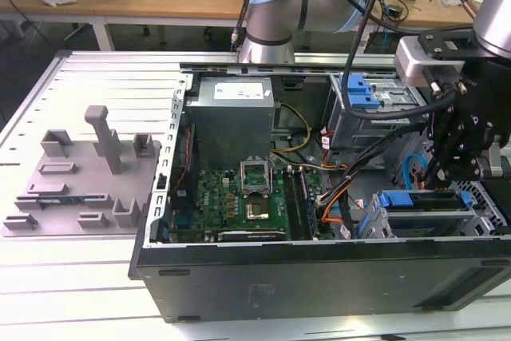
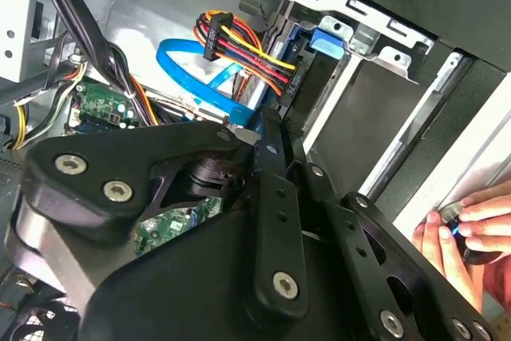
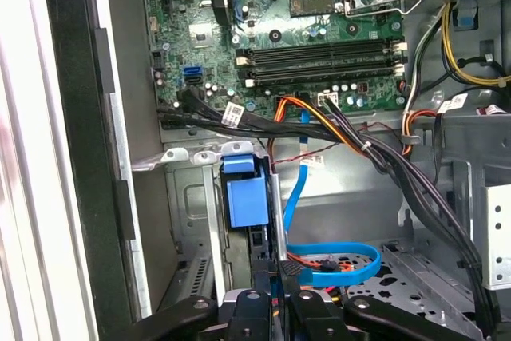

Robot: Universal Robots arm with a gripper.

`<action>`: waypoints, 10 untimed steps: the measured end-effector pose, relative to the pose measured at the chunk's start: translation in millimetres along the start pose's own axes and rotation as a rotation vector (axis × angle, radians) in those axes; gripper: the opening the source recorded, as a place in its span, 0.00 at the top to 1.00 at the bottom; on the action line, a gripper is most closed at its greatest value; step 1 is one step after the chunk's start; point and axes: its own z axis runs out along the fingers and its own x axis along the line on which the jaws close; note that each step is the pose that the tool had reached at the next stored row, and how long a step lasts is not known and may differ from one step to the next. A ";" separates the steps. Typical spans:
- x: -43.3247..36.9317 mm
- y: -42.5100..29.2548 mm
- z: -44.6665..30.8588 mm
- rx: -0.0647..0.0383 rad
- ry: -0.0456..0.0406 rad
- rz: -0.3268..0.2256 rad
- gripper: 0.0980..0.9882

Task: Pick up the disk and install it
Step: 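Insert the second disk wire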

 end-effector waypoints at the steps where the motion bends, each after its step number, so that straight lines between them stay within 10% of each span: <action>1: 0.3 0.0 0.2 0.001 -0.0013 0.000 0.93; 10: 1.2 0.1 0.2 0.001 -0.0017 0.000 0.93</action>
